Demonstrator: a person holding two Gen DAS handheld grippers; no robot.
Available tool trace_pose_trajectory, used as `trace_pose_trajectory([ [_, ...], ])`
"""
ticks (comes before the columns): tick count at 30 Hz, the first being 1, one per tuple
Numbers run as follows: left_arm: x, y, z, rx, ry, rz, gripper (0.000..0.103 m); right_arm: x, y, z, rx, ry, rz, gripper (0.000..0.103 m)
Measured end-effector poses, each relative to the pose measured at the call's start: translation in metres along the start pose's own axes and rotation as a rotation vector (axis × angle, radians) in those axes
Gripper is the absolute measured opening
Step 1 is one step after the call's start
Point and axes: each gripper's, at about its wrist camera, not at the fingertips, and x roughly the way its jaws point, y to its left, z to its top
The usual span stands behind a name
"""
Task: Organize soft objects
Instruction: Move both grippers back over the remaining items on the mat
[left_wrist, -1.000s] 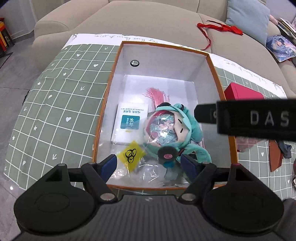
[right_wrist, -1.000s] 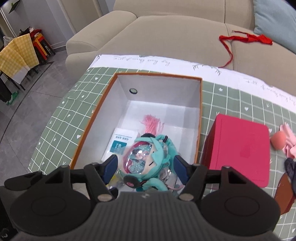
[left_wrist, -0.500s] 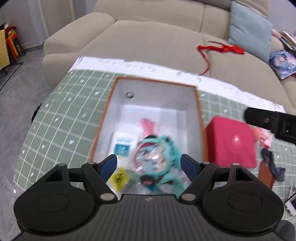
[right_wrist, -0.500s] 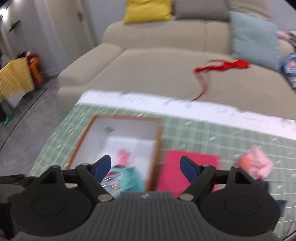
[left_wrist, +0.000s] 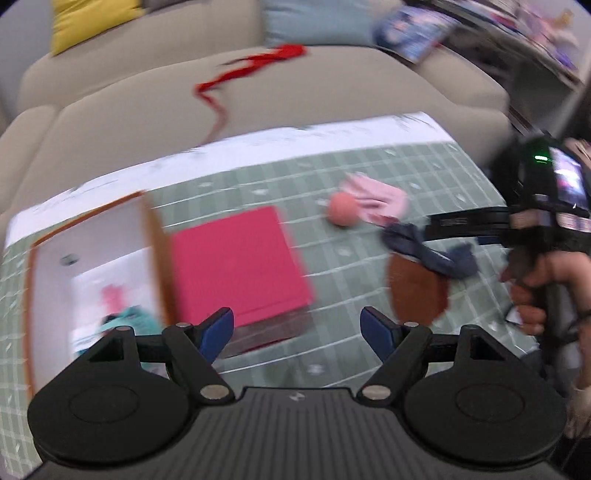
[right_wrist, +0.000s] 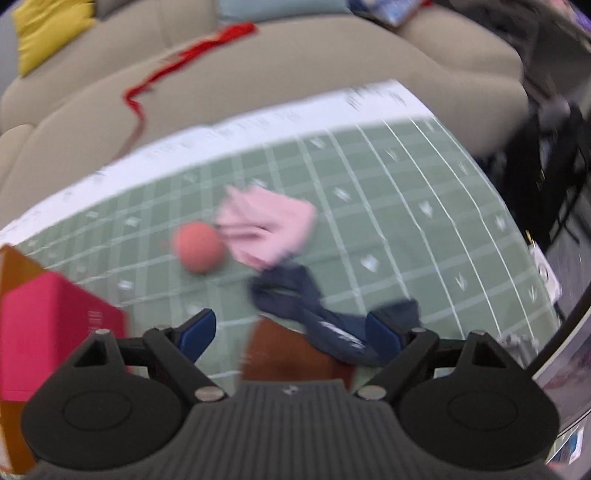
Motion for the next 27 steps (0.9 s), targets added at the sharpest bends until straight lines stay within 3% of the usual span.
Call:
trace_pose_trajectory([
  [5, 0.040, -0.054, 0.005, 0.058, 0.047, -0.065, 0.092, 0.034, -0.024, -0.008, -0.018, 0.043, -0.018, 0.086],
  [9, 0.073, -0.086, 0.008, 0.088, 0.060, -0.073, 0.092, 0.045, -0.028, -0.011, -0.099, 0.071, 0.099, 0.086],
  [11, 0.093, -0.102, 0.006, 0.111, 0.084, -0.079, 0.092, 0.050, -0.028, -0.011, -0.130, 0.069, 0.104, 0.086],
  [17, 0.142, -0.122, -0.007, 0.052, 0.128, -0.113, 0.090, 0.067, -0.032, -0.009, -0.159, 0.087, 0.124, 0.082],
  [20, 0.160, -0.128, -0.012, 0.030, 0.149, -0.134, 0.090, 0.081, -0.029, -0.010, -0.204, 0.095, 0.069, 0.075],
  [25, 0.174, -0.137, -0.013, 0.053, 0.141, -0.125, 0.087, 0.095, -0.029, -0.013, -0.249, 0.114, 0.026, 0.074],
  [27, 0.177, -0.137, -0.012, 0.056, 0.138, -0.124, 0.088, 0.096, -0.029, -0.014, -0.274, 0.100, 0.006, 0.063],
])
